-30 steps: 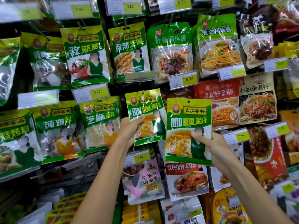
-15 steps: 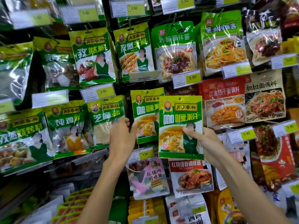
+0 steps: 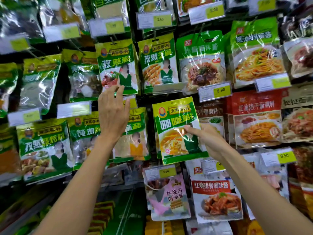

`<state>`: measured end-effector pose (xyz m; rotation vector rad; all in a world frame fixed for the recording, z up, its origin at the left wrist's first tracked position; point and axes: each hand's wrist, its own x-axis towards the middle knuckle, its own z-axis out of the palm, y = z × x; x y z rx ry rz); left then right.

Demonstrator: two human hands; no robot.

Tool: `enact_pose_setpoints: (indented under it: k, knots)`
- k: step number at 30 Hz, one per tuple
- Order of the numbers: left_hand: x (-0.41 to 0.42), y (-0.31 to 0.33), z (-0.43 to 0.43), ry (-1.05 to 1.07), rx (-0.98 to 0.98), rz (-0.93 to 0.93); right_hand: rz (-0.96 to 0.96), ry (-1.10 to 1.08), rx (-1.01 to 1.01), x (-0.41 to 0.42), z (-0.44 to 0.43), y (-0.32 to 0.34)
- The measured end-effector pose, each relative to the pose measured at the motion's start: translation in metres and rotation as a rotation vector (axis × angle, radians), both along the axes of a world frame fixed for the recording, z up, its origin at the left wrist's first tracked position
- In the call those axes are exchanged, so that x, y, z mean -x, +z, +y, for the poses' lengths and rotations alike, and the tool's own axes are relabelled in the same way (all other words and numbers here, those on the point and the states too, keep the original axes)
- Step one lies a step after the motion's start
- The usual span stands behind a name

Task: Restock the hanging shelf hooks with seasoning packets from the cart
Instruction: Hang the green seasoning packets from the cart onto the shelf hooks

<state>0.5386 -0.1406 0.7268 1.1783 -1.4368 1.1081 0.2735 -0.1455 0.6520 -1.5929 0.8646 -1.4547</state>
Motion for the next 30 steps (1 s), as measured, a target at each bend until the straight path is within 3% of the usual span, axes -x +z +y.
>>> enact_pose_setpoints:
  k: [30]
  knots:
    - [-0.012, -0.016, -0.019, -0.062, 0.081, -0.127, -0.106, -0.109, -0.291, -0.016, -0.010, 0.012]
